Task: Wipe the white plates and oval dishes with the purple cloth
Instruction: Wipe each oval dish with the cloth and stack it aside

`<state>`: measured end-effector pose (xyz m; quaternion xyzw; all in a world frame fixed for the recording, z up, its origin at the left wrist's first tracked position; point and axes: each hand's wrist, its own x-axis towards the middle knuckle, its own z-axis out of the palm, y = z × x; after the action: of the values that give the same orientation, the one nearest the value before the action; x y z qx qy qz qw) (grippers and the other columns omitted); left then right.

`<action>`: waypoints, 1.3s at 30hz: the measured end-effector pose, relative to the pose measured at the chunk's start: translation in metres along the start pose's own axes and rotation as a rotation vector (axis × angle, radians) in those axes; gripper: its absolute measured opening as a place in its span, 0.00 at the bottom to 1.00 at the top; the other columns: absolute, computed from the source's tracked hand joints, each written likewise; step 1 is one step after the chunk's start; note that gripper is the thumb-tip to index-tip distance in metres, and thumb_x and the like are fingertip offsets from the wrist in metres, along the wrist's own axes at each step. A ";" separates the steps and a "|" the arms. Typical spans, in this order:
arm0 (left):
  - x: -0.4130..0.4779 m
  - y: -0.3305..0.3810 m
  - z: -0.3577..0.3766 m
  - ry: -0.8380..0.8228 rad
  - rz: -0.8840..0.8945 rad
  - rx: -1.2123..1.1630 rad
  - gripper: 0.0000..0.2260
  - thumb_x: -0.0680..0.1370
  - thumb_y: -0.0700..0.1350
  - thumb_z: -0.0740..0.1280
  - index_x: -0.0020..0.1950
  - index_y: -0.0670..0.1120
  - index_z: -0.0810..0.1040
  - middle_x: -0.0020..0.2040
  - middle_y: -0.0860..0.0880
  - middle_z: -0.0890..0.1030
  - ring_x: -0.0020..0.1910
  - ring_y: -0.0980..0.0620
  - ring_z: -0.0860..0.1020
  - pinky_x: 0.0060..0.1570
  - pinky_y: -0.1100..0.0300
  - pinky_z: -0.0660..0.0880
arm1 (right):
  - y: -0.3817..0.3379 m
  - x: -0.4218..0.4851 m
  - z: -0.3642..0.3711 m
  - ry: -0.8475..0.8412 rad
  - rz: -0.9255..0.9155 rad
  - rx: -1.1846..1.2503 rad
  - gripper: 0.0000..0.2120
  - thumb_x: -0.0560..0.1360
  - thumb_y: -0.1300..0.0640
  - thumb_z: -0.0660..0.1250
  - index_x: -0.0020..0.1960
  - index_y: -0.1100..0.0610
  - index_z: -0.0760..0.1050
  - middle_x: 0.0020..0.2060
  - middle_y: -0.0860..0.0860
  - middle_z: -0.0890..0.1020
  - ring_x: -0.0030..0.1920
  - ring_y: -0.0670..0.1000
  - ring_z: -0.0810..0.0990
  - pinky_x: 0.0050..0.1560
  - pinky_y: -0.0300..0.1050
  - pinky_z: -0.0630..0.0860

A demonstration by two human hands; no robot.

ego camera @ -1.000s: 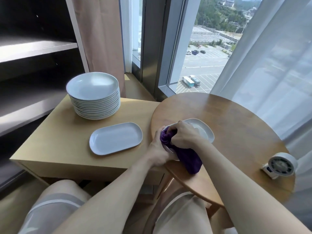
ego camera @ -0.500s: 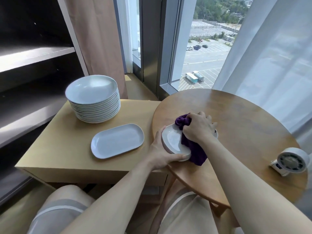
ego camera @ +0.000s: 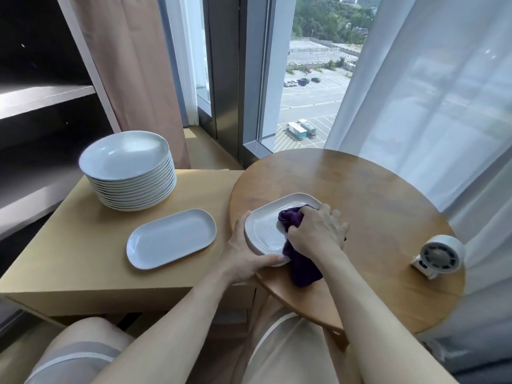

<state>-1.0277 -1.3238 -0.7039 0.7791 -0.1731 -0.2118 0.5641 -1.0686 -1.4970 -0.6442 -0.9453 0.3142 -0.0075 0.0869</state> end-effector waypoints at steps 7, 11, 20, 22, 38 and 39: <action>0.002 0.002 -0.007 -0.024 -0.004 0.021 0.57 0.55 0.60 0.84 0.77 0.66 0.55 0.64 0.67 0.75 0.59 0.76 0.73 0.50 0.78 0.70 | -0.004 -0.027 0.008 -0.032 -0.175 0.139 0.15 0.70 0.44 0.64 0.55 0.44 0.77 0.52 0.48 0.71 0.58 0.56 0.68 0.59 0.56 0.65; 0.004 0.014 -0.013 -0.035 0.028 0.141 0.45 0.56 0.61 0.85 0.59 0.84 0.57 0.59 0.74 0.75 0.57 0.73 0.75 0.50 0.78 0.71 | 0.004 -0.020 0.000 -0.079 -0.190 0.310 0.15 0.69 0.44 0.67 0.55 0.41 0.79 0.50 0.44 0.71 0.56 0.53 0.69 0.57 0.50 0.62; -0.002 0.028 -0.004 -0.011 0.129 0.620 0.44 0.65 0.71 0.73 0.75 0.58 0.61 0.72 0.60 0.62 0.71 0.56 0.66 0.65 0.57 0.68 | 0.024 -0.002 -0.015 -0.089 -0.082 0.559 0.16 0.62 0.42 0.64 0.49 0.38 0.80 0.52 0.42 0.75 0.57 0.50 0.73 0.62 0.52 0.69; -0.003 0.029 -0.001 0.025 0.146 0.707 0.37 0.65 0.69 0.73 0.68 0.56 0.65 0.67 0.58 0.65 0.66 0.53 0.69 0.56 0.58 0.68 | 0.028 -0.001 -0.018 -0.080 -0.052 0.572 0.18 0.62 0.41 0.64 0.51 0.38 0.81 0.51 0.42 0.74 0.58 0.51 0.73 0.63 0.53 0.68; -0.018 0.036 0.025 0.217 0.124 1.005 0.23 0.66 0.65 0.67 0.48 0.51 0.65 0.63 0.47 0.73 0.57 0.45 0.73 0.56 0.54 0.70 | 0.040 0.006 -0.029 0.015 0.018 0.697 0.17 0.60 0.41 0.64 0.47 0.39 0.81 0.53 0.46 0.77 0.58 0.54 0.76 0.65 0.57 0.73; -0.018 0.036 0.023 0.218 0.136 0.985 0.22 0.66 0.64 0.67 0.47 0.51 0.65 0.60 0.48 0.74 0.56 0.46 0.73 0.55 0.54 0.69 | 0.042 0.006 -0.029 0.025 0.021 0.718 0.15 0.60 0.41 0.65 0.46 0.38 0.80 0.54 0.46 0.77 0.58 0.54 0.76 0.65 0.57 0.73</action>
<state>-1.0568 -1.3442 -0.6737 0.9572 -0.2429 0.0147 0.1569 -1.0903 -1.5382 -0.6226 -0.8510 0.3023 -0.1284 0.4098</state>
